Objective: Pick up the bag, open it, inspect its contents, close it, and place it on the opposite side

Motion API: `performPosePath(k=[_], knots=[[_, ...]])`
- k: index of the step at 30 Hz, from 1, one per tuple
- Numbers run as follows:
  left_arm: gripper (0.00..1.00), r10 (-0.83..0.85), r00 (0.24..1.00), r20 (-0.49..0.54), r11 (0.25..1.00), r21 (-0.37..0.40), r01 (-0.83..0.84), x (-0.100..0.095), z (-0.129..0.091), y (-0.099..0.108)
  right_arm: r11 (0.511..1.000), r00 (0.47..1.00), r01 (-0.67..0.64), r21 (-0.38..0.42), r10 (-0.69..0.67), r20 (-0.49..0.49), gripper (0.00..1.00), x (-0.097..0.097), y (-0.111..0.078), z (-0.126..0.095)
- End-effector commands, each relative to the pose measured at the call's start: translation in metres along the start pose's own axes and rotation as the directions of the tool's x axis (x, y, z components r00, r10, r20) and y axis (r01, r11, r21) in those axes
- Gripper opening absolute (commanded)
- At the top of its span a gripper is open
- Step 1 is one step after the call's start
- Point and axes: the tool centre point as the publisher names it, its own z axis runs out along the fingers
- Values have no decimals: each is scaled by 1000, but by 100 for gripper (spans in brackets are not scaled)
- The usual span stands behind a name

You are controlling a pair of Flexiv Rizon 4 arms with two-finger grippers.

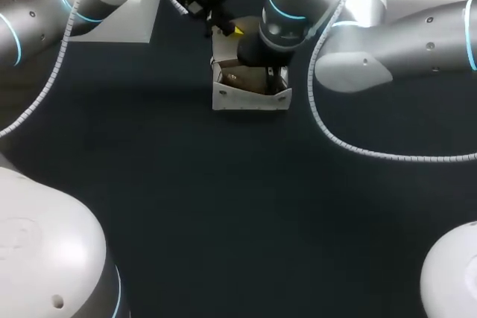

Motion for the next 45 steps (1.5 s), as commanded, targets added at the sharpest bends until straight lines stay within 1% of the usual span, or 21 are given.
performPosePath(k=[1,2,3,4,6,8,10,13,19,20,26,31,34,35,36,38,40,45], knots=[[0,2,1000,2,1000,2,-2,1,1,-1,1000,1000,1,3,-1,2,100,1,0,9],[0,2,1000,2,1000,2,-3,1,1,-1,1000,1000,1,3,-1,3,98,1,0,9],[0,3,1000,2,1000,2,-3,1,2,-1,1000,1000,2,2,-2,3,87,1,0,9],[0,3,1000,1,1000,2,-3,1,2,-1,1000,1000,2,2,-2,4,56,1,0,9],[0,5,1000,0,1000,1,-5,1,2,-2,1000,1000,0,3,0,9,40,0,0,8],[0,6,1000,0,1000,1,-6,2,2,-2,1000,1000,-5,6,5,26,32,-2,0,4],[0,8,1000,1,1000,2,-8,2,2,-3,1000,998,-11,13,10,55,29,-4,0,-2],[0,7,1000,6,1000,-4,-7,3,3,-2,1000,994,-24,19,22,110,33,-7,1,-15],[0,-14,1000,6,1000,-24,15,-2,10,6,998,971,-44,34,35,235,31,-14,3,-48],[0,-16,1000,4,1000,-27,16,-2,11,7,998,965,-48,46,35,258,30,-15,3,-54],[0,-30,1000,7,999,-41,30,-9,19,17,997,944,-59,54,38,329,24,-14,5,-72],[0,-48,998,42,997,-63,51,-18,29,28,995,933,-70,64,42,357,22,-6,7,-75],[0,-52,996,73,997,-59,57,-22,33,34,994,927,-86,64,56,371,17,0,5,-73],[0,-54,995,88,997,-55,59,-24,33,36,994,925,-92,63,62,374,8,1,4,-72],[0,-59,993,106,996,-68,66,-26,34,38,994,924,-96,59,67,376,0,3,4,-71],[0,-58,991,121,996,-66,66,-31,36,42,993,924,-105,56,76,375,0,7,3,-68],[0,-53,986,155,994,-91,68,-36,38,45,993,924,-108,53,80,375,0,11,2,-64],[0,-59,982,182,994,-83,75,-49,44,54,992,926,-119,43,95,367,0,19,3,-58]])
